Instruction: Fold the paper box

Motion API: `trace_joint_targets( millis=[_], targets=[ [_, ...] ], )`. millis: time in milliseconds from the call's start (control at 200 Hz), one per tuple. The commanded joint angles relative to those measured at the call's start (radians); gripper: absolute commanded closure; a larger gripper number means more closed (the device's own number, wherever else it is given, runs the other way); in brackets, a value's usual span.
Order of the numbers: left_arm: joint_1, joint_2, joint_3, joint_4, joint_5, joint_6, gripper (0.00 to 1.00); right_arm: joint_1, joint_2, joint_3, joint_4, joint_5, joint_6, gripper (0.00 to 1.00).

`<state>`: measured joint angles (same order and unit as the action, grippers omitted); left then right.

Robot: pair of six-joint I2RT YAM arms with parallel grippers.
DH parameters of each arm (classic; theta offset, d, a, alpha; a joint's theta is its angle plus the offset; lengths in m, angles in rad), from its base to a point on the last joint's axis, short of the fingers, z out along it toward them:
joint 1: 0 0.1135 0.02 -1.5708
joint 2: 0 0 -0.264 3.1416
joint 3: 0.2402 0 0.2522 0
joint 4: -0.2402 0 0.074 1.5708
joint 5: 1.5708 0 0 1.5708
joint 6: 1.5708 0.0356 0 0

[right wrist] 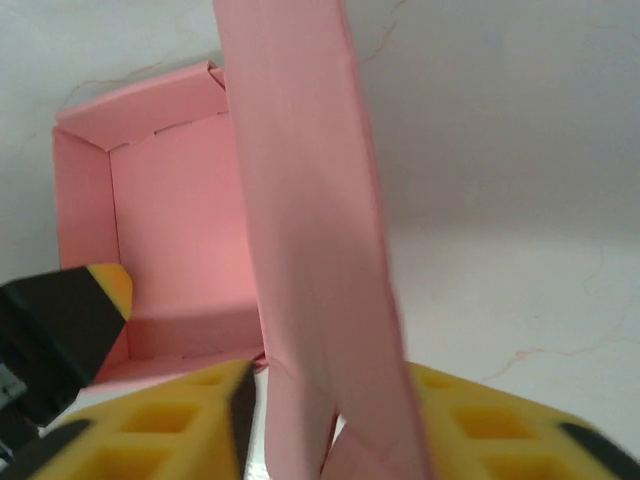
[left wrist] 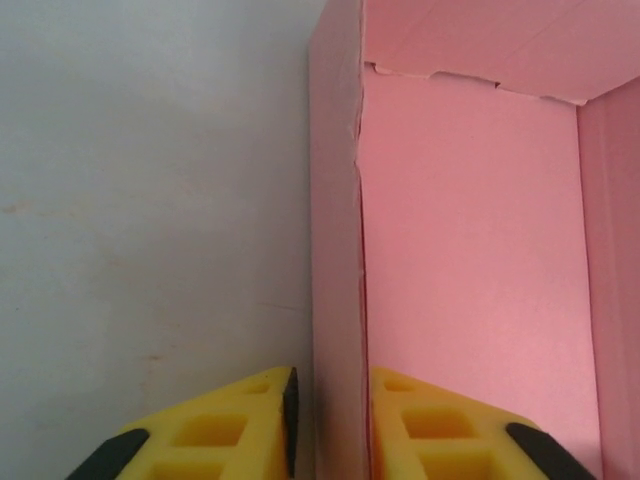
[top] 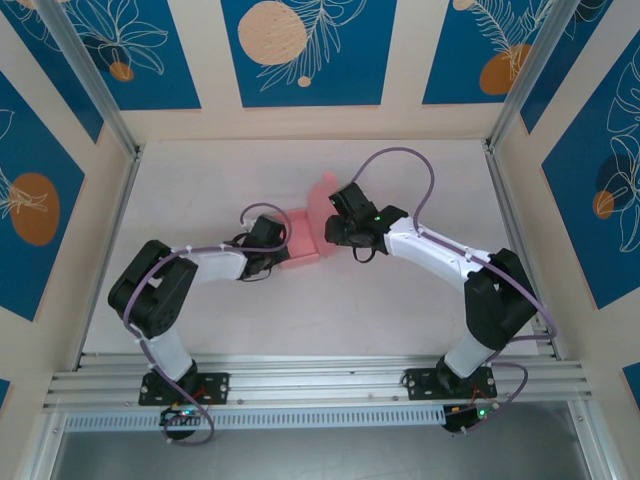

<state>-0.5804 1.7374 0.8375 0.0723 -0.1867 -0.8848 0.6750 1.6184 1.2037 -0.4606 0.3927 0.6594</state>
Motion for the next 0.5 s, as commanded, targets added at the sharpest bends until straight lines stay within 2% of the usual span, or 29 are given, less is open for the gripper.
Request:
trace_joint_targets(
  millis=[0,200,365,495],
  targets=[
    [-0.006,-0.043,-0.014,0.028,0.027,-0.013,0.69,-0.008,0.022,0.040,0.057,0.011,-0.082,0.70],
    [0.001,-0.112,-0.034,0.025,0.062,0.002,0.40,-0.030,0.047,0.072,0.078,0.010,-0.226,0.91],
    [0.036,-0.256,-0.051,-0.044,0.050,0.064,0.23,-0.065,0.066,0.120,0.083,-0.124,-0.411,0.97],
    [0.118,-0.393,-0.061,-0.099,0.049,0.162,0.13,-0.079,0.100,0.184,0.041,-0.226,-0.574,0.99]
  ],
)
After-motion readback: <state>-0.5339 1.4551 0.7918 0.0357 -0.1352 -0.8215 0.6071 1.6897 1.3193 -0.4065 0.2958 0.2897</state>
